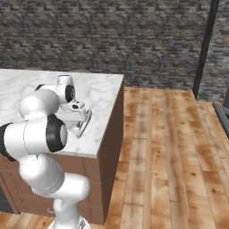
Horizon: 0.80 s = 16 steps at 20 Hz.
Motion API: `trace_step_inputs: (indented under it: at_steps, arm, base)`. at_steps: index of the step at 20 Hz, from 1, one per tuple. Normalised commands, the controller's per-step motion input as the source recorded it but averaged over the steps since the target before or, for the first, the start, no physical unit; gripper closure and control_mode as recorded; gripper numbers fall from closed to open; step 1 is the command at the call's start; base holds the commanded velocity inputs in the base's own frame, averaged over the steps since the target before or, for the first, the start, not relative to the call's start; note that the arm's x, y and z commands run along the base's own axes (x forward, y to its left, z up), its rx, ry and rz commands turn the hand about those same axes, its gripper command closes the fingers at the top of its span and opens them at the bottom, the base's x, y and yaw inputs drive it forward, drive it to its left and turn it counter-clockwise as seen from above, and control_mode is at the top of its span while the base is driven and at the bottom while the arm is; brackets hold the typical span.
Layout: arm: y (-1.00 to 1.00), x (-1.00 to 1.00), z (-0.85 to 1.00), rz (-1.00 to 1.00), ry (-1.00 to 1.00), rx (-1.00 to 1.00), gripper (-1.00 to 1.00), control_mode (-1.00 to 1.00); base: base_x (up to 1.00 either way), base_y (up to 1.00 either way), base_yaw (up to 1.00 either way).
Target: Pick up the tongs from the counter and place them near the plate next to the oven.
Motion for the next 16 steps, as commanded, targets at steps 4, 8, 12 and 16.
trace_step_inputs:
  at_steps: [4, 8, 12, 16]
  arm:
    - [-0.55, -1.0, 0.54, -0.01, -0.05, 0.24, -1.0, -1.0]
    - [-0.38, -1.0, 0.5, 0.0, -0.13, 0.16, -1.0, -1.0]
    - [-0.11, -1.0, 0.45, 0.0, -0.28, 0.04, -1.0, -1.0]
    - [0.0, -1.0, 0.56, 0.0, -0.26, 0.0, -1.0, -1.0]
  base:
    - [0.0, 0.0, 0.0]
    - [0.0, 0.0, 0.0]
    - [0.0, 0.0, 0.0]
    - [0.0, 0.0, 0.0]
